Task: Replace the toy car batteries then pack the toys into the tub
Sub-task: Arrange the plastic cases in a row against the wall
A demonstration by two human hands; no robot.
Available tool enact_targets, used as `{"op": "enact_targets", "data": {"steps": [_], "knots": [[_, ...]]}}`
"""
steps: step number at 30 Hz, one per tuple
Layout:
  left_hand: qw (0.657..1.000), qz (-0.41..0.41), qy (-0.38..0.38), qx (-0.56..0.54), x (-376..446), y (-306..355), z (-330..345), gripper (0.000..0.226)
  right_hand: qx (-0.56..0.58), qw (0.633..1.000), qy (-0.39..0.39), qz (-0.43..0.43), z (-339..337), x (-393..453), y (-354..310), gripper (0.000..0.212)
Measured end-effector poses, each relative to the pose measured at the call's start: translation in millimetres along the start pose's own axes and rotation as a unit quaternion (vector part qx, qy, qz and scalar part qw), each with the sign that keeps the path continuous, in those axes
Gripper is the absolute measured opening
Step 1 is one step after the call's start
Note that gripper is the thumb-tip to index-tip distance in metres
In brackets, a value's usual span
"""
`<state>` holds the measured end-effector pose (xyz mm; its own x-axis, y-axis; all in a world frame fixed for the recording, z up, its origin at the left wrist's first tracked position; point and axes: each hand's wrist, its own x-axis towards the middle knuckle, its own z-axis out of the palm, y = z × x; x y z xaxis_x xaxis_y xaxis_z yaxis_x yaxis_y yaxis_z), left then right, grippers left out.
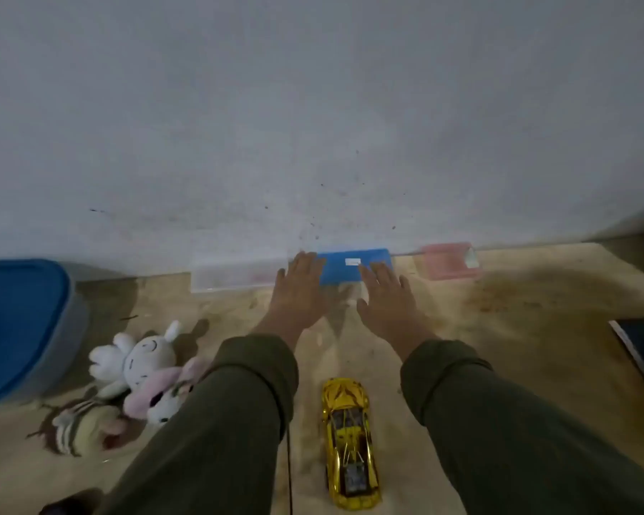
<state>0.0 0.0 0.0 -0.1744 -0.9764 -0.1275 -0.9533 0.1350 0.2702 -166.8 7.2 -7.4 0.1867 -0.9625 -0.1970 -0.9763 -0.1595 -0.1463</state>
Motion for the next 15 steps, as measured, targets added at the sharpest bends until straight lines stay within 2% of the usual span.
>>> {"op": "enact_targets", "data": {"steps": [5, 8, 11, 12, 15], "knots": [[0.997, -0.045, -0.021, 0.053, 36.3, 12.3, 31.8, 0.064, -0.069, 0.994, -0.024, -0.078, 26.5, 40.0, 22.4, 0.062], [0.997, -0.066, 0.022, 0.046, 47.1, 10.0, 42.3, 0.063, -0.137, 0.975, 0.072, -0.158, 44.5, 61.9, 33.2, 0.064], [0.996, -0.066, 0.055, 0.035, 51.9, 5.4, 46.2, 0.059, -0.275, 0.924, 0.132, -0.23, 53.9, 78.8, 38.2, 0.047], [0.995, -0.066, 0.059, 0.036, 52.3, 4.0, 47.5, 0.058, -0.285, 0.909, 0.164, -0.256, 54.7, 85.4, 37.4, 0.043], [0.994, -0.083, 0.058, 0.036, 52.3, 4.5, 51.3, 0.063, -0.322, 0.882, 0.2, -0.279, 57.1, 97.7, 33.3, 0.046]]}}
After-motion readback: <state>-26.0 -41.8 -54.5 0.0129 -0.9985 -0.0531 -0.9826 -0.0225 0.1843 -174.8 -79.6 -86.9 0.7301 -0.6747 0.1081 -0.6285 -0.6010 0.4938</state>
